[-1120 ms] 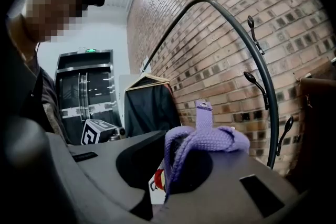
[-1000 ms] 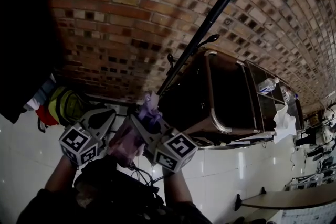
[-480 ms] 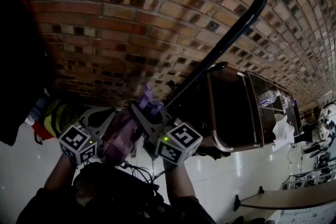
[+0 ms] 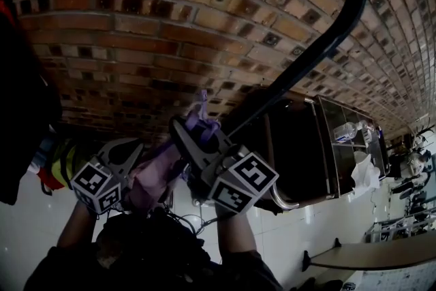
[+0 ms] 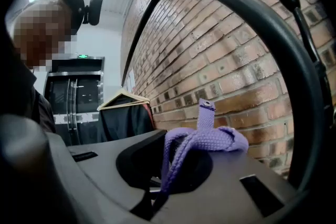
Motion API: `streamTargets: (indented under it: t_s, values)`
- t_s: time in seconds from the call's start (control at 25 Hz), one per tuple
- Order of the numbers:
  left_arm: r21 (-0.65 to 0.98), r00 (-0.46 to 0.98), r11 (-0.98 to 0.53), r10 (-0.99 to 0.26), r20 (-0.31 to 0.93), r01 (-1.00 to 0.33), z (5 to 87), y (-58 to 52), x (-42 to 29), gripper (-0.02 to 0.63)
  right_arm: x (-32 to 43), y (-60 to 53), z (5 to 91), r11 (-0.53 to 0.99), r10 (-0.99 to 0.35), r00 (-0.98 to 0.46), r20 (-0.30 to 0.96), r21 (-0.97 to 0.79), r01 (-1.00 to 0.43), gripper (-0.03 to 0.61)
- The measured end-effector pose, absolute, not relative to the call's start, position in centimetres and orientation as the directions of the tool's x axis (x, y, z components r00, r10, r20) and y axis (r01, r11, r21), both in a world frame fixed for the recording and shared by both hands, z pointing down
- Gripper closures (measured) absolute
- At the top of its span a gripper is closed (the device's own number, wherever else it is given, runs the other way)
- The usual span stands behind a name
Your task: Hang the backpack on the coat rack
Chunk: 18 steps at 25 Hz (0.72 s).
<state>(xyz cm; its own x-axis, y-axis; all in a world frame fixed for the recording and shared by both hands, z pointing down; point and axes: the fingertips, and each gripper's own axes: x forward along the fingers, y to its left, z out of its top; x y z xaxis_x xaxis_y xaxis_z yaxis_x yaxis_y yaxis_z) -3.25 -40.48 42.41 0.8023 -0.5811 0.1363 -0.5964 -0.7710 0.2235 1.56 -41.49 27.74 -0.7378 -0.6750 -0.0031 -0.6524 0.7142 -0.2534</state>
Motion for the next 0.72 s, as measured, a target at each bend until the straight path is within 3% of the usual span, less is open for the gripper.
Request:
streamTargets:
  t_s: [0.44, 0.72]
  values:
    - [0.217, 0.768, -0.738, -0.627, 0.129, -0.639, 41.4, -41.3, -1.2, 0.6, 5.4, -42.0, 24.2, 0.72, -0.682, -0.726, -0.087, -0.256, -0.645, 0.574]
    - [0.183, 0.767, -0.745, -0.632, 0.111, -0.641, 40.4, -42.2, -0.6, 0.6, 7.5, -40.4, 27.4, 0.673, -0.715, -0.695, -0.073, -0.339, -0.657, 0.574]
